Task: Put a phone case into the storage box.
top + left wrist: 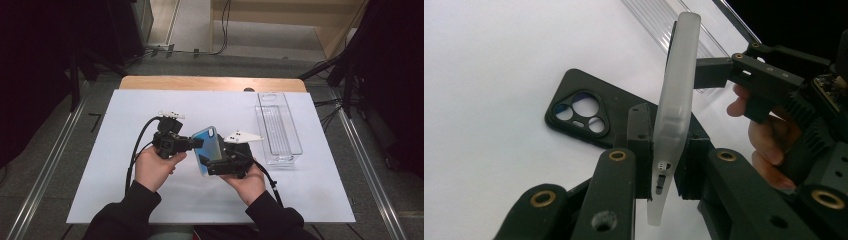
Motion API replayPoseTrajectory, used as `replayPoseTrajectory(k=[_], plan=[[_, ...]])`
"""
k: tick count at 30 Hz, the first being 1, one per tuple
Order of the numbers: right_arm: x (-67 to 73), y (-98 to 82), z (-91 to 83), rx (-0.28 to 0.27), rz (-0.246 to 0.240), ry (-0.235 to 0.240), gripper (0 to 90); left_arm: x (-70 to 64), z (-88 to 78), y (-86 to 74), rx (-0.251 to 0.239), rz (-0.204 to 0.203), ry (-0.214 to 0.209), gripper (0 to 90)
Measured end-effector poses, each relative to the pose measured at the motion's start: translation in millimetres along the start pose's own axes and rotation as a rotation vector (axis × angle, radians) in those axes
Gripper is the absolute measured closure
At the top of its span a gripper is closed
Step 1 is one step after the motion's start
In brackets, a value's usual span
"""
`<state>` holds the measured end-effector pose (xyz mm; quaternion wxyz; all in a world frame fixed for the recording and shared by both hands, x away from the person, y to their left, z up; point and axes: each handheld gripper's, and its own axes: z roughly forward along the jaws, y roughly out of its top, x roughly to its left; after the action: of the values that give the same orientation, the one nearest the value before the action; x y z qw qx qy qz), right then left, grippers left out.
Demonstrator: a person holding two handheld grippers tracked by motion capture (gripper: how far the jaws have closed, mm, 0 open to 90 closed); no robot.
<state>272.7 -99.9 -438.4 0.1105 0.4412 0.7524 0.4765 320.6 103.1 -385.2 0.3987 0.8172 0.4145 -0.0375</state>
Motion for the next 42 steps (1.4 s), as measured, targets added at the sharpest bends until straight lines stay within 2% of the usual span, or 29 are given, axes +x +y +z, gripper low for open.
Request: replayPoseTrajectory(k=[3, 10, 13, 15, 16, 17, 19, 22, 26, 28, 29, 30, 31, 34, 38, 40, 42], plan=[[1.1, -0.2, 2.5, 0.004, -0.007, -0.012, 0.0, -1.6, 2.4, -0.3, 0.007, -0.002, -0.007, 80.8], [2.3, -0.1, 5.6, 0.006, -0.005, -0.006, 0.0, -4.6, 3.8, -0.7, 0.013, 0.002, -0.008, 80.8], [2.0, -0.3, 7.5, 0.009, -0.012, -0.016, 0.0, -8.8, 4.8, -1.0, 0.012, 0.022, -0.014, 80.8], [1.8, -0.2, 7.4, 0.011, -0.012, -0.019, 2.6, -9.6, 5.0, -1.0, 0.011, 0.024, -0.017, 80.8], [0.5, 0.3, 5.1, -0.002, -0.022, -0.005, 11.9, -10.9, 4.8, -1.0, 0.001, 0.029, -0.011, 80.8], [0.4, 0.7, 4.5, -0.006, -0.024, 0.009, 14.2, -10.8, 4.5, -0.9, 0.001, 0.029, -0.010, 80.7], [1.5, 1.1, 3.4, -0.009, -0.043, 0.001, 15.2, -10.5, 3.9, -0.8, 0.000, 0.027, -0.012, 80.7], [1.2, 1.7, 3.2, -0.003, -0.043, 0.008, 15.7, -10.5, 3.8, -0.8, 0.000, 0.028, -0.012, 80.7], [0.7, 2.7, 2.1, 0.005, -0.051, 0.021, 16.1, -12.1, 1.7, 0.5, 0.009, 0.056, -0.018, 79.8], [0.7, 3.1, 1.9, 0.008, -0.056, 0.023, 16.2, -11.9, 1.0, 1.2, 0.006, 0.047, -0.031, 72.6], [0.7, 3.3, 2.0, 0.008, -0.066, 0.021, 16.2, -12.1, 0.1, 1.8, -0.001, 0.046, -0.037, 72.6], [0.8, 3.2, 1.7, 0.012, -0.077, 0.020, 16.2, -12.3, -1.0, 2.3, -0.002, 0.050, -0.040, 64.9], [0.5, 3.1, 1.7, 0.014, -0.078, 0.025, 16.2, -11.9, -2.2, 2.9, -0.002, 0.048, -0.059, 60.6], [-1.4, 2.6, 1.9, 0.021, -0.076, 0.031, 16.2, -9.8, -4.6, 3.8, -0.020, 0.058, -0.076, 45.1], [-5.4, 2.4, 1.8, 0.029, -0.074, 0.019, 16.3, -7.7, -6.0, 3.9, -0.020, 0.076, -0.081, 35.4], [-8.1, 2.6, 1.5, 0.030, -0.068, 0.017, 16.2, -8.3, -8.9, 3.4, -0.021, 0.093, -0.071, 35.2], [-10.0, 2.6, 1.3, 0.030, -0.063, 0.016, 16.2, -8.6, -10.1, 3.7, -0.023, 0.093, -0.074, 34.8]])
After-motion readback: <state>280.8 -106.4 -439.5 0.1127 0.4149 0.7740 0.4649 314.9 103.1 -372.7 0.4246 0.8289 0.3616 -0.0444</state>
